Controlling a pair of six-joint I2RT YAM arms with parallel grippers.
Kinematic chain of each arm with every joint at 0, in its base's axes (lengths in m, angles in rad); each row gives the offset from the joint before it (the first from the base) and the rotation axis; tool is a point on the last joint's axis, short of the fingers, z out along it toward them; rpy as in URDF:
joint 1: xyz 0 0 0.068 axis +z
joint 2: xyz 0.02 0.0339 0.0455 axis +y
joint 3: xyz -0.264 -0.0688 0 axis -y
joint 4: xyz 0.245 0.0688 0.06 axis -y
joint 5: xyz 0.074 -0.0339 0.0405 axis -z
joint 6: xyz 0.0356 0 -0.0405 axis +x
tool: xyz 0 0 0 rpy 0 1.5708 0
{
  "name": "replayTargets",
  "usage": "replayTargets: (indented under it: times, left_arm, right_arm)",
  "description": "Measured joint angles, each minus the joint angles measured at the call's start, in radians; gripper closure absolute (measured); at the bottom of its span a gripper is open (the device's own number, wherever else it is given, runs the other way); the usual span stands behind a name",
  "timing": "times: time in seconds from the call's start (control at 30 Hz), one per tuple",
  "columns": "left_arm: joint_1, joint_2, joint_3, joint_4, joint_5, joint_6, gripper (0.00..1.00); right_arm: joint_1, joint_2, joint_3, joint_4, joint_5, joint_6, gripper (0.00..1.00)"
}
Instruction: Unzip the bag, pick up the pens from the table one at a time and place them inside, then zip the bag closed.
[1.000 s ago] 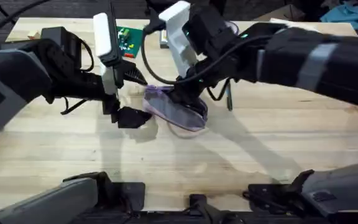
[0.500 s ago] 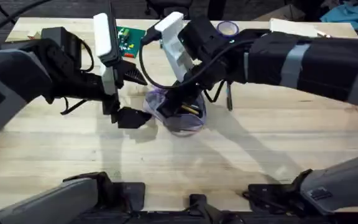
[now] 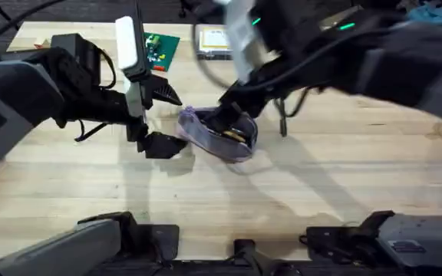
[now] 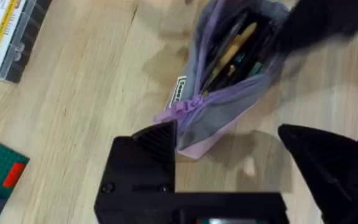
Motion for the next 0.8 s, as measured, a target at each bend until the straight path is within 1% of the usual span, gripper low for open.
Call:
replayTargets:
  times: [0.07, 0.23, 0.4, 0.5, 0.63, 0.8]
  left_arm:
    - [0.0, 0.0, 0.0, 0.0, 0.0, 0.0, 0.008]
    - [0.0, 0.0, 0.0, -0.004, 0.0, 0.0, 0.008]
    - [0.0, 0.0, 0.0, -0.004, 0.0, 0.0, 0.008]
    - [0.0, 0.0, 0.0, -0.004, 0.0, 0.0, 0.008]
    - [0.0, 0.0, 0.0, -0.004, 0.0, 0.0, 0.008]
    - [0.0, 0.0, 0.0, -0.004, 0.0, 0.0, 0.008]
  right_arm:
    - [-0.036, -0.058, 0.0, -0.024, 0.0, 0.023, 0.004]
    - [-0.173, -0.178, 0.0, -0.107, 0.0, 0.096, 0.003]
    - [-0.321, -0.216, 0.0, -0.209, 0.001, 0.128, 0.004]
    - [-0.382, -0.217, 0.0, -0.253, 0.002, 0.135, 0.003]
    - [-0.431, -0.217, 0.0, -0.284, 0.044, 0.14, 0.004]
    - [-0.438, -0.211, 0.0, -0.277, 0.108, 0.151, 0.004]
